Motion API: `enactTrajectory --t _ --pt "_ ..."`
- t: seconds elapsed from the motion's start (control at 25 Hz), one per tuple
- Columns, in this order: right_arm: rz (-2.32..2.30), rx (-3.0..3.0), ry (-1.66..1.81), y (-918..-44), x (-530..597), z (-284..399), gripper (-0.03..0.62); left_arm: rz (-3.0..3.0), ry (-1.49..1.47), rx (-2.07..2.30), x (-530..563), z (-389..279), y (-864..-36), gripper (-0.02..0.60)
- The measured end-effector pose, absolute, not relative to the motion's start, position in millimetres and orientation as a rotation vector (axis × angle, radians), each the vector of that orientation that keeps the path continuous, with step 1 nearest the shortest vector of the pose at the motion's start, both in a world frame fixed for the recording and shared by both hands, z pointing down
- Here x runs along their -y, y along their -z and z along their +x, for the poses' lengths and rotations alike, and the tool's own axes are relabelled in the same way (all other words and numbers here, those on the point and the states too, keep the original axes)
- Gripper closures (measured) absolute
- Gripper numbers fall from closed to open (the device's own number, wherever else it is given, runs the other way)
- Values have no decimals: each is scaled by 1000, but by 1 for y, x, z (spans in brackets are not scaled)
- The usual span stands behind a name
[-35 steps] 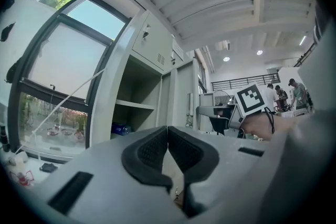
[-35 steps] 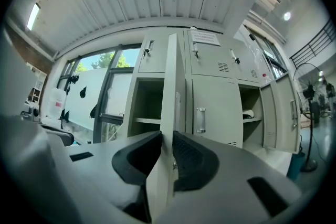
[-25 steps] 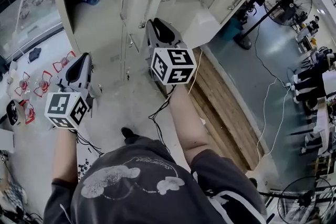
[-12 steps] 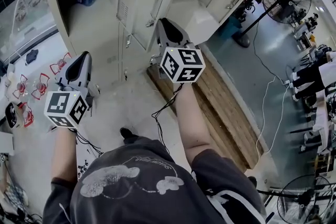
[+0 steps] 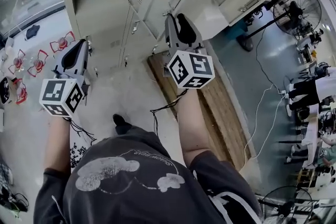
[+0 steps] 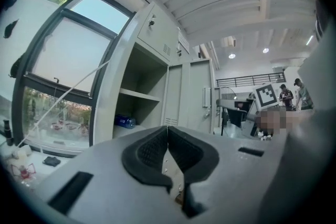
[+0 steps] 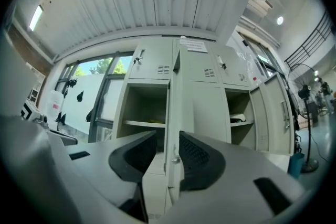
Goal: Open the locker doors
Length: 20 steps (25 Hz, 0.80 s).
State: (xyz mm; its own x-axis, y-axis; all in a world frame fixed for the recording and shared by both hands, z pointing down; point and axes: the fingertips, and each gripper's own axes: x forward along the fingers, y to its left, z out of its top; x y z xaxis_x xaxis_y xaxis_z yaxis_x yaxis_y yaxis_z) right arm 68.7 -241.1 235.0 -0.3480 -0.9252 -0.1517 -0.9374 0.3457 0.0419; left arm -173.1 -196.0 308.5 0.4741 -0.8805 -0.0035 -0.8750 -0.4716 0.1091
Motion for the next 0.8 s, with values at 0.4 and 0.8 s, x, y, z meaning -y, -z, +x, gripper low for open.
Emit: enactTrajectory --t 0.4,0.8 --pt "-1447 -2806 -16 -328 218 -61 350 2446 -52 1784 166 -253 -374 572" --pt "-1304 -3046 240 -457 230 -147 306 2189 -139 1879 141 -315 -461 572"
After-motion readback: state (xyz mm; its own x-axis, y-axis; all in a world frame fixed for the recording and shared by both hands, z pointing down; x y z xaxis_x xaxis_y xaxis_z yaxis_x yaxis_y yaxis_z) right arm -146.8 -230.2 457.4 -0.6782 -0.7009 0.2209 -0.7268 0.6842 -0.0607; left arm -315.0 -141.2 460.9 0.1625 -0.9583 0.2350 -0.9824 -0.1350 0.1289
